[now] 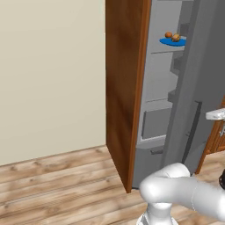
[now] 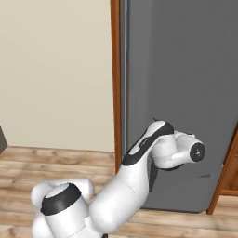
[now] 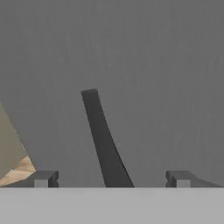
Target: Retrieve the chicken drumstick from the fridge and place it on the saucepan with marinade on the stove.
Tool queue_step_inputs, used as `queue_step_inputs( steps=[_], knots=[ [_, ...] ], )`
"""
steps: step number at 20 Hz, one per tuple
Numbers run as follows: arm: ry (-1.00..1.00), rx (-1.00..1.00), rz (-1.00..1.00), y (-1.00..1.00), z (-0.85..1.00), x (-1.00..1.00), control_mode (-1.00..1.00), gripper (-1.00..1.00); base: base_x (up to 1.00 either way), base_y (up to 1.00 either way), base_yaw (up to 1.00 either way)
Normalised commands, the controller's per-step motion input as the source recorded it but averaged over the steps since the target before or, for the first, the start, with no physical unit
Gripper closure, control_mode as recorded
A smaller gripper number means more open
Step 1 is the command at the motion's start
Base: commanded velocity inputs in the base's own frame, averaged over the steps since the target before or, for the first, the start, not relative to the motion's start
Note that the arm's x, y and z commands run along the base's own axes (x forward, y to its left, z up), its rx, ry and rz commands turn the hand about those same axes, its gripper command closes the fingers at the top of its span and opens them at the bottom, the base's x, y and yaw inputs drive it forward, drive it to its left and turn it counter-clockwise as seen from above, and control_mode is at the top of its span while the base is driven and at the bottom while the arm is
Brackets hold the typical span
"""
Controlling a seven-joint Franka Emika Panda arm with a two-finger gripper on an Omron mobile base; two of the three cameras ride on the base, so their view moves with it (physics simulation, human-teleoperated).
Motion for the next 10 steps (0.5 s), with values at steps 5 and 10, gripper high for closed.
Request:
queue_step_inputs(
  steps=[5, 10],
  knots=[
    [-0.02, -0.01, -0.18, 0.22, 0.44, -0.55, -1.0, -1.0, 0.0, 0.0, 0.0],
    [0.05, -0.04, -0.25, 0.51, 0.5, -0.4, -1.0, -1.0, 0.0, 0.0, 0.0]
  ],
)
